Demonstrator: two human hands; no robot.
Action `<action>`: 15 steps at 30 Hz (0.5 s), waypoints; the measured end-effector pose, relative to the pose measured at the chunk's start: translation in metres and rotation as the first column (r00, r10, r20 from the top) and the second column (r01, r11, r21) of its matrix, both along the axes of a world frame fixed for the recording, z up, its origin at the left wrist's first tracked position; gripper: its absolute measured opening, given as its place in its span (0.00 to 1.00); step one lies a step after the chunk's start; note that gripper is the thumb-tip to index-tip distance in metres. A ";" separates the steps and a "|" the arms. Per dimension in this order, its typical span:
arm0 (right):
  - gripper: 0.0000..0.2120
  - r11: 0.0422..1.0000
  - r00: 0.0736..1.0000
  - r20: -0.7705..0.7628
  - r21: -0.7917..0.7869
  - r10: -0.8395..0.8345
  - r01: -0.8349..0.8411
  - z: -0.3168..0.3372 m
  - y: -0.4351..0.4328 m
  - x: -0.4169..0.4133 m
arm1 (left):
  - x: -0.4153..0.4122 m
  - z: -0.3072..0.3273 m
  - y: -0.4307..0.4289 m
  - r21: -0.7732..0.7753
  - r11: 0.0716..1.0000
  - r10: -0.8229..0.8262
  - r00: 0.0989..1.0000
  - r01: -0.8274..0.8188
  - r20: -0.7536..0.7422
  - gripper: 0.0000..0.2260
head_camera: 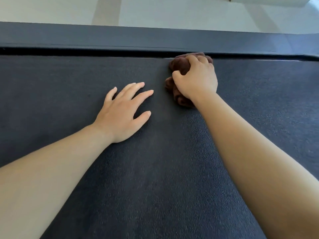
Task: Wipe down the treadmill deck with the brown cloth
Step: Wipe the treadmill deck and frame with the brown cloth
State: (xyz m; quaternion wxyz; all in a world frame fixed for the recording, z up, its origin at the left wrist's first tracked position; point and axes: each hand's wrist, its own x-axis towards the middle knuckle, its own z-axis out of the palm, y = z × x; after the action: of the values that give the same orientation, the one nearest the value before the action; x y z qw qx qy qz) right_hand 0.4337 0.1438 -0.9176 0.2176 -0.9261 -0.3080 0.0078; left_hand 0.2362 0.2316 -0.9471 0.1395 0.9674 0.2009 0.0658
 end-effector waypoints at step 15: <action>0.23 0.997 0.997 -0.008 -0.030 0.075 -0.075 -0.001 -0.149 -0.207 | -0.052 -0.003 -0.040 0.059 0.997 0.055 0.998 -0.053 -0.040 0.25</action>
State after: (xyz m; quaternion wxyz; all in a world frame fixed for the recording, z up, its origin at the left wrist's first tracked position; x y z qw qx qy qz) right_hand 0.2264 -0.0049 -0.9188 0.2041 -0.9171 -0.3415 0.0237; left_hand 0.1844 0.1912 -0.9498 0.1056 0.9663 0.2280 0.0550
